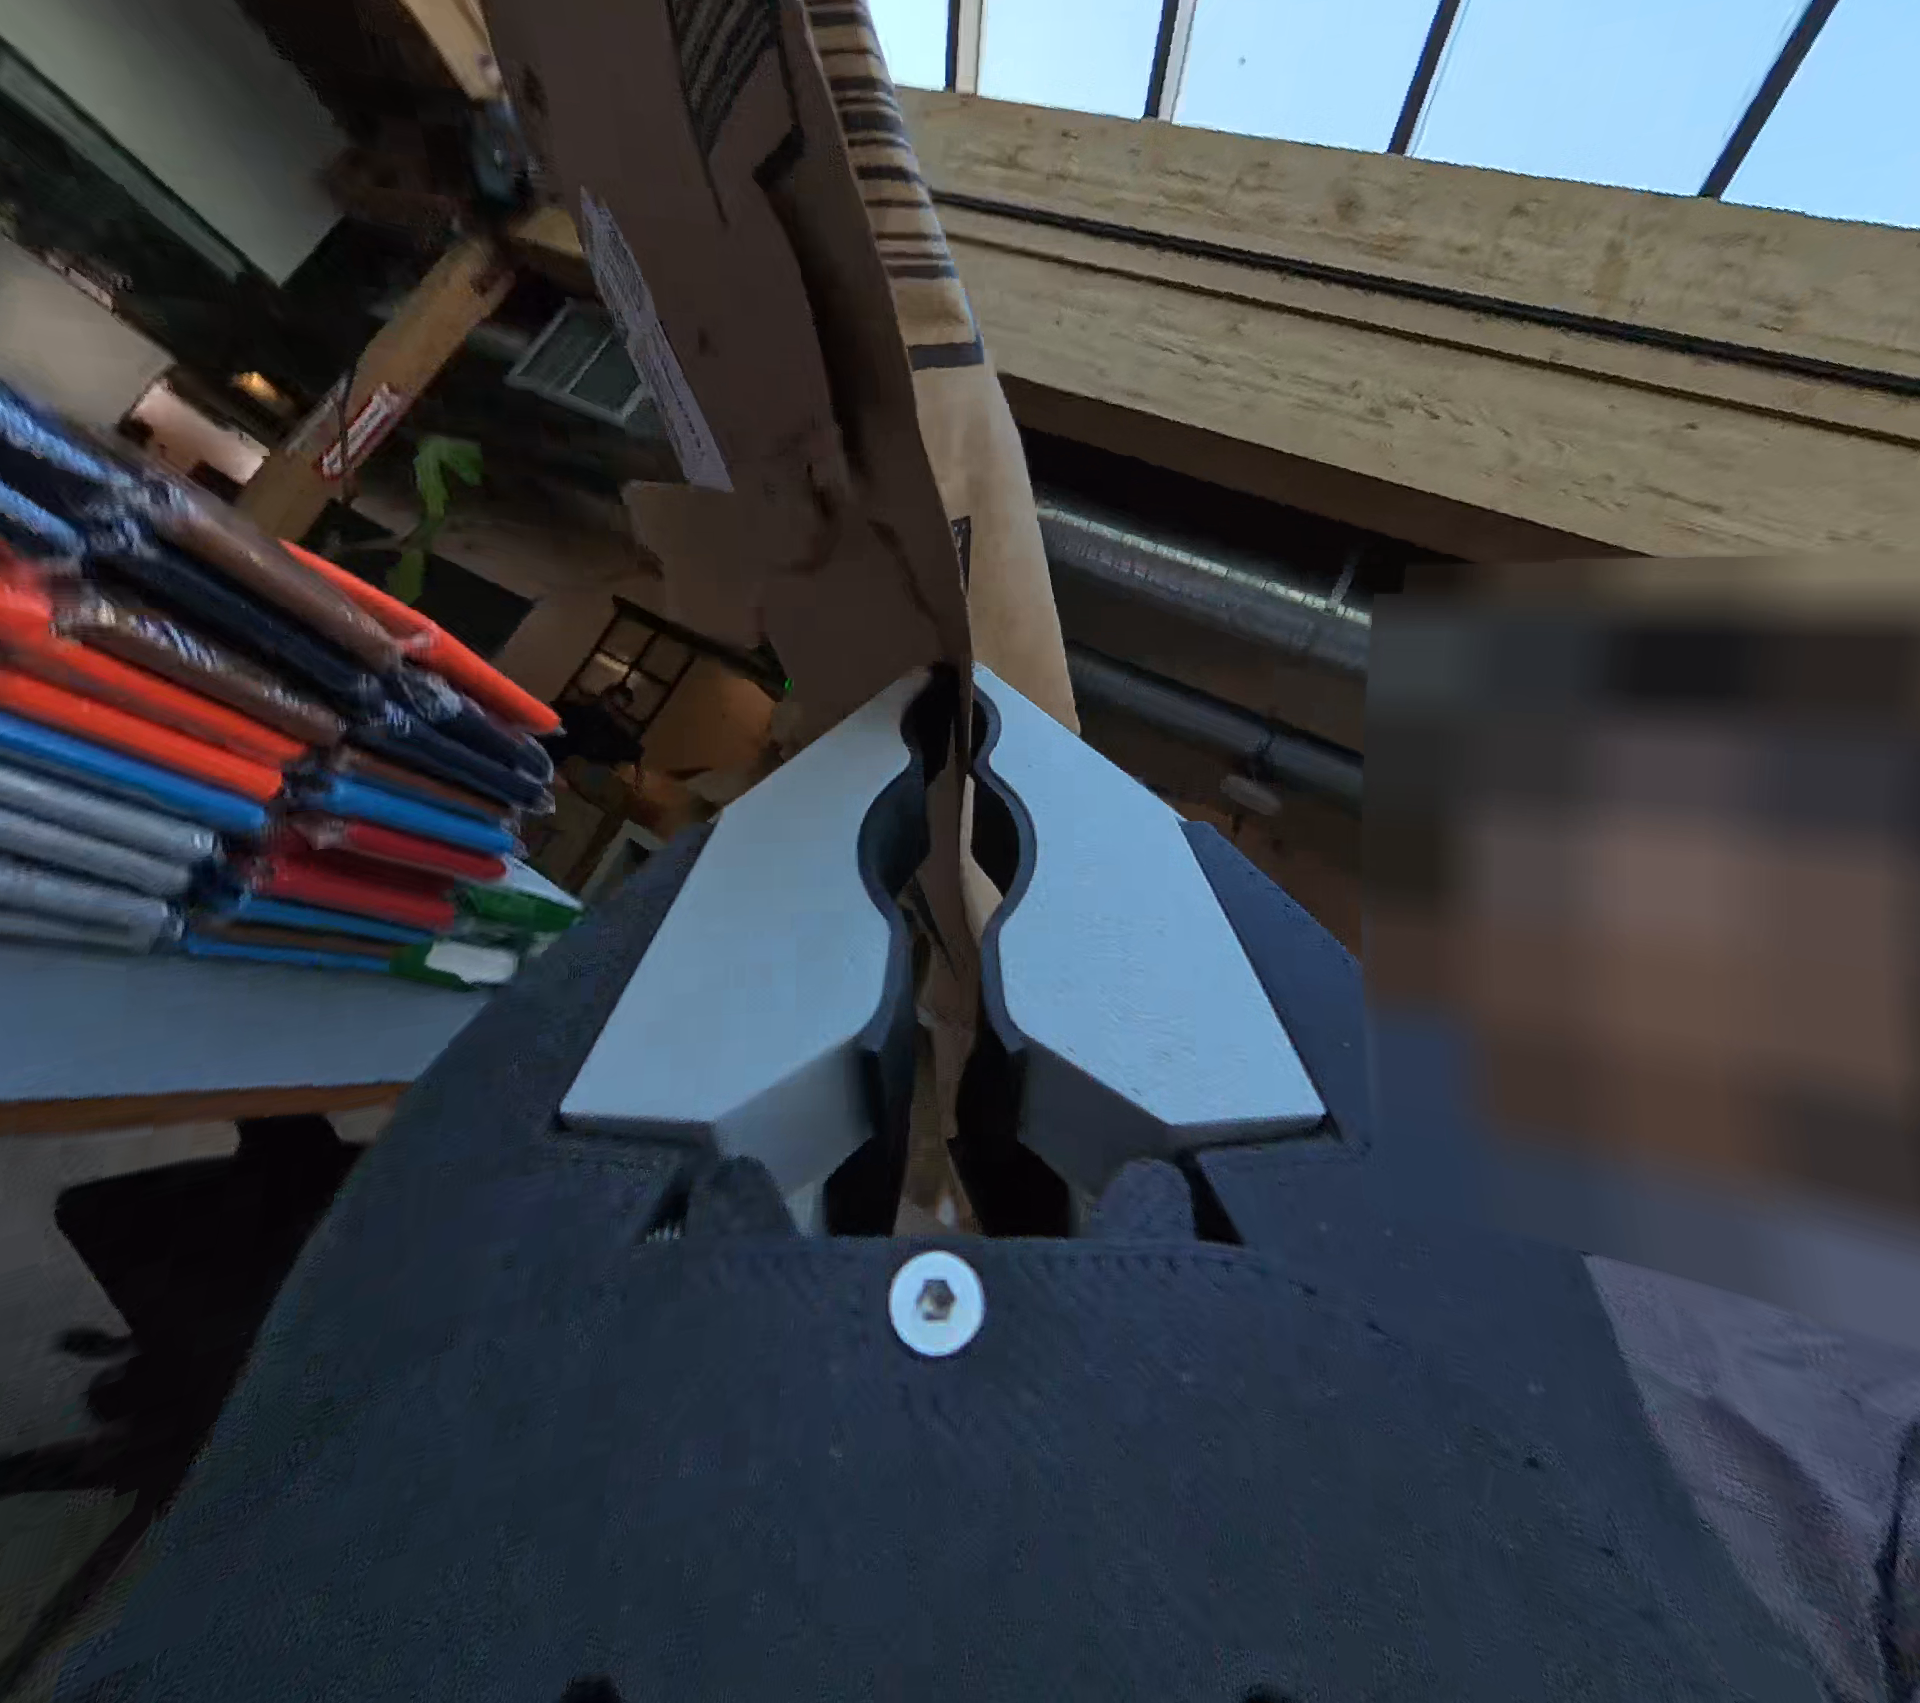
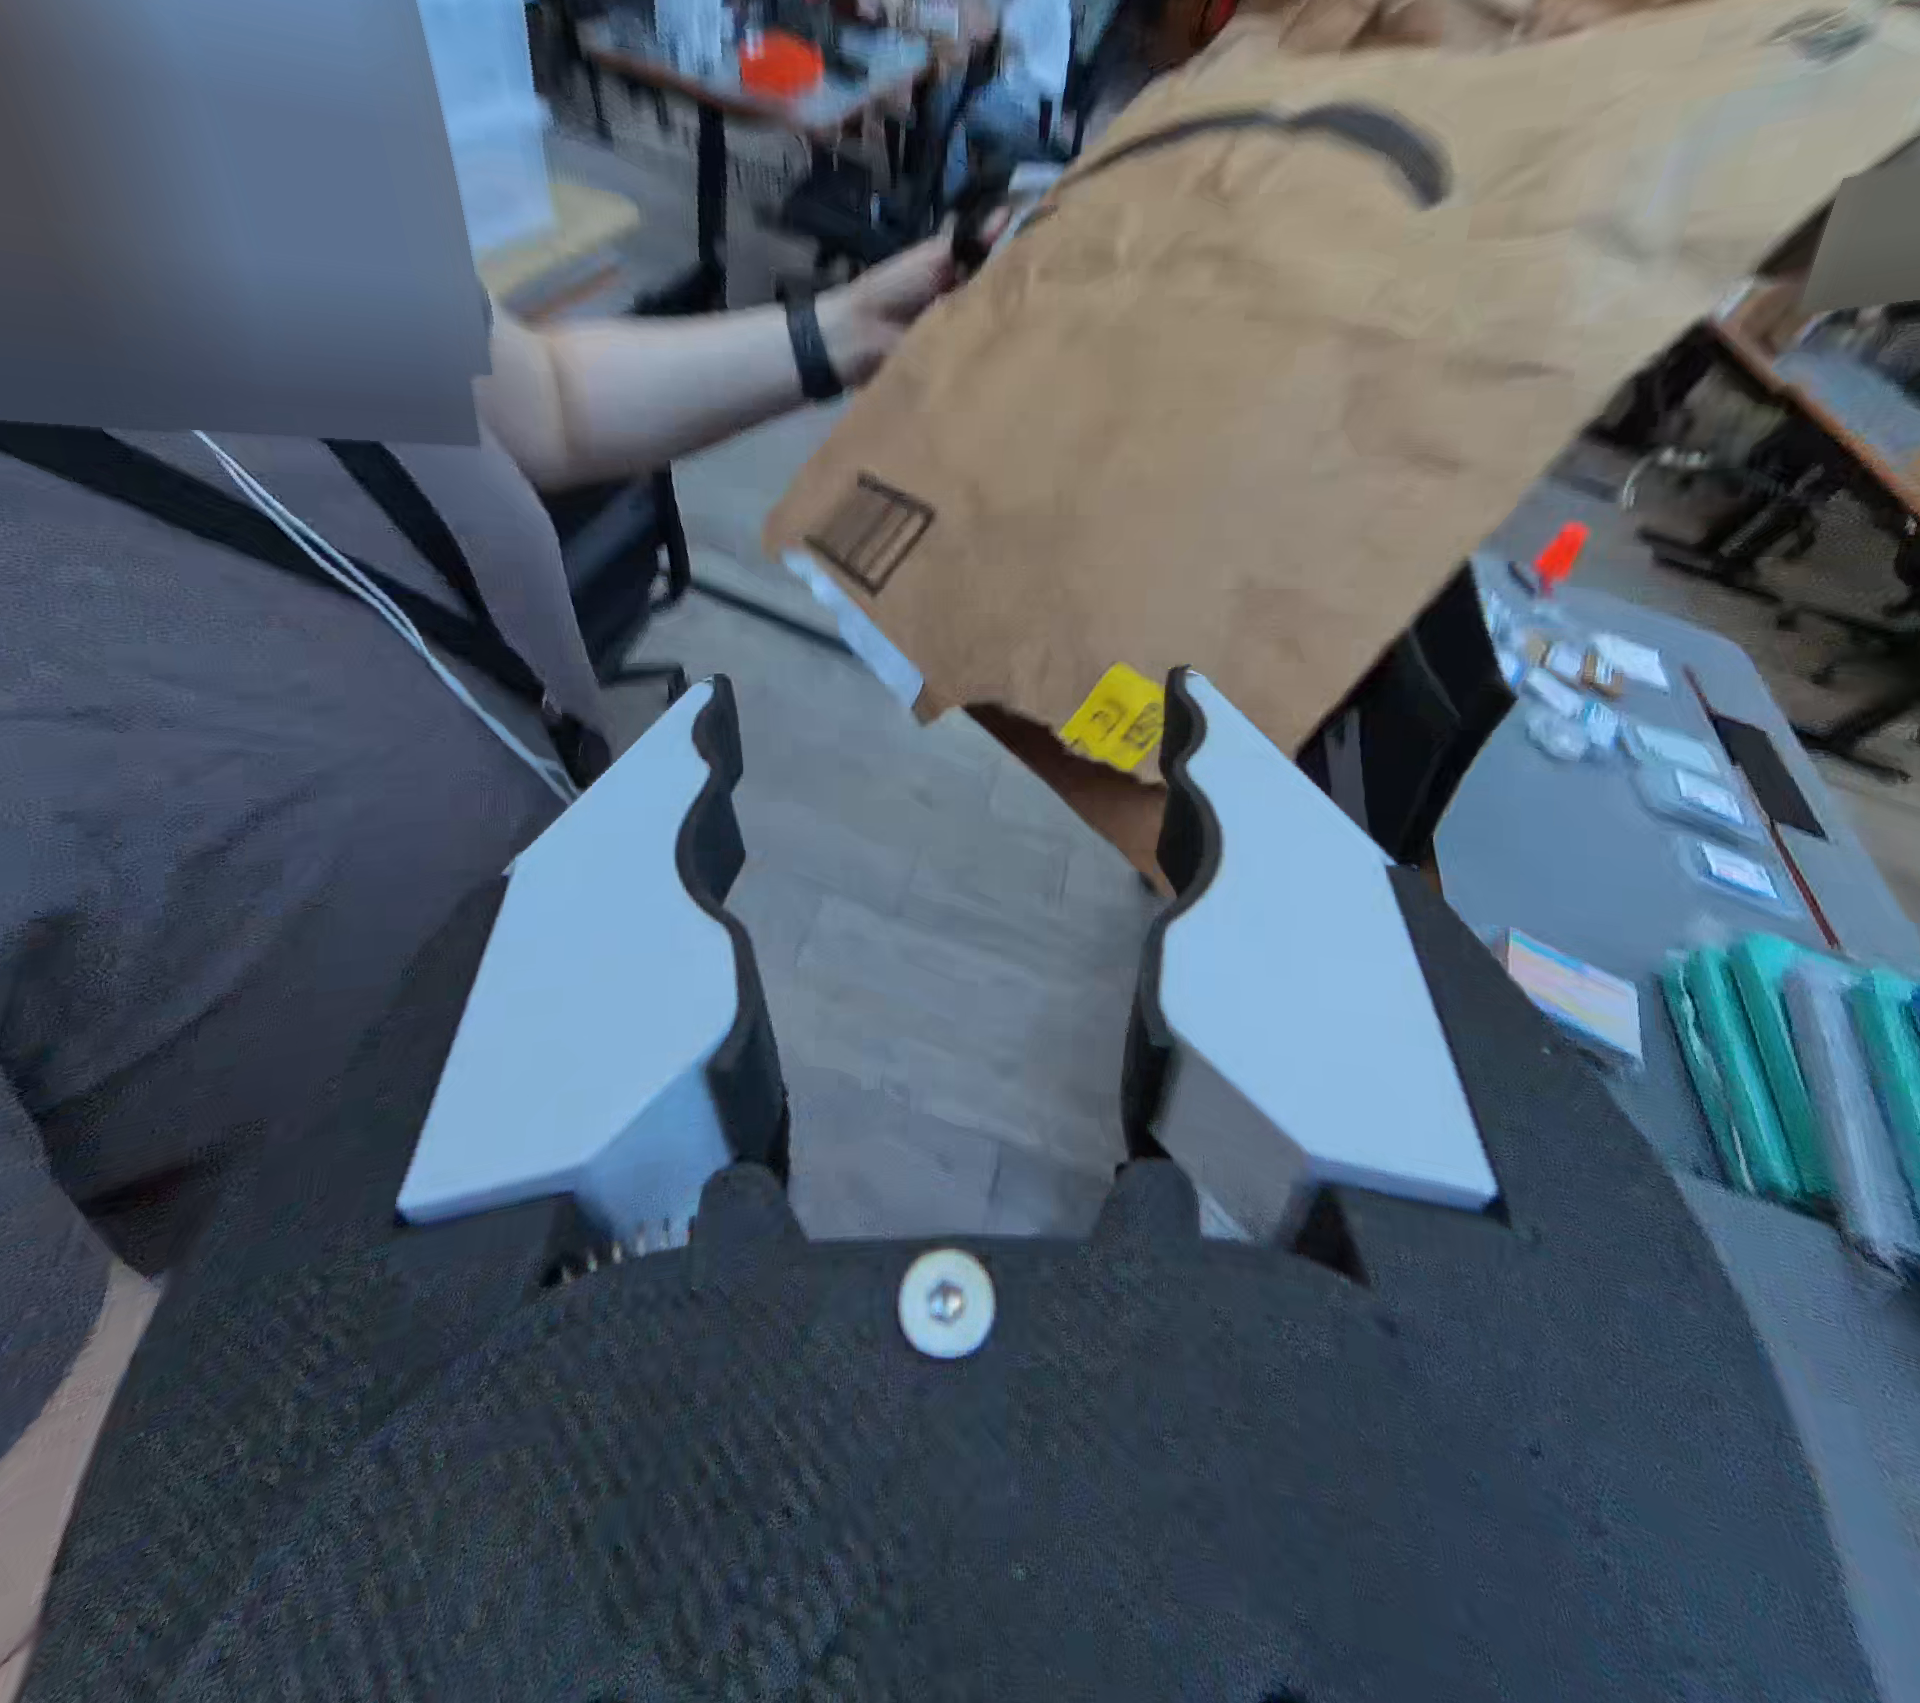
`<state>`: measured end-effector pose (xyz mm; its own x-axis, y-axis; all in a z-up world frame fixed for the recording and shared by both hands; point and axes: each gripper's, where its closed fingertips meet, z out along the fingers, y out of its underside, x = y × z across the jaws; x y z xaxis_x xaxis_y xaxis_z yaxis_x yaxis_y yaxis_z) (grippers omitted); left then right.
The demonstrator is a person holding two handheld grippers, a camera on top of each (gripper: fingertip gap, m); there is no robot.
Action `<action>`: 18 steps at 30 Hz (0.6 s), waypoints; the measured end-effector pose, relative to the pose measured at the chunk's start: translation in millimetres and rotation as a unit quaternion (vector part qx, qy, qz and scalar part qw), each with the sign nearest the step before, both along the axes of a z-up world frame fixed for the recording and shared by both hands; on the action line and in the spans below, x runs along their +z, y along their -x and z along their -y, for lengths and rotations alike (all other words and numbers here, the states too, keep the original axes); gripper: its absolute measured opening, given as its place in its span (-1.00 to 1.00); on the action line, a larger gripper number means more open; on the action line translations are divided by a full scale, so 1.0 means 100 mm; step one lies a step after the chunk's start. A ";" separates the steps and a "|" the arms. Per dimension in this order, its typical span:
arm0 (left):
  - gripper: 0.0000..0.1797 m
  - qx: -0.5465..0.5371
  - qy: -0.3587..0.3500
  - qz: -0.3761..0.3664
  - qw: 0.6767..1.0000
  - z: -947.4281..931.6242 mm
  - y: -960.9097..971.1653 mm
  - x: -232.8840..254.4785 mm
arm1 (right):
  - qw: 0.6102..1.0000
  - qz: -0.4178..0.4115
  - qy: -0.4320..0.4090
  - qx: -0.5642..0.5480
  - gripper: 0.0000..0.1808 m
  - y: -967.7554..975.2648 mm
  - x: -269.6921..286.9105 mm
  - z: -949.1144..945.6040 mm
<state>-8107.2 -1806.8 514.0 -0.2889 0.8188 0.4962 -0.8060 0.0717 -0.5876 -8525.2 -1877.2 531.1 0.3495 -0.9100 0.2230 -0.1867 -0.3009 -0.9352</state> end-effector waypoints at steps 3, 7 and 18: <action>-1.00 0.020 0.062 0.045 0.997 -0.13 -0.07 0.15 | 0.975 0.170 -0.114 -0.084 -0.17 -0.04 0.57 0.87; -1.00 0.013 0.081 0.106 0.991 -0.06 0.09 0.26 | 0.954 0.118 -0.254 -0.105 0.14 -0.99 0.46 1.75; -1.00 0.013 0.020 0.303 0.953 0.11 0.73 -0.12 | 0.928 0.094 -0.356 0.067 -1.00 -1.31 -0.29 1.47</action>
<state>-8180.3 -1817.7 502.2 -0.5326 0.8224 0.2000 -0.3199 0.0232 -0.9472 -8394.1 -2024.5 502.4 0.4862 -0.8014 -0.3484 -0.0061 0.3956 -0.9184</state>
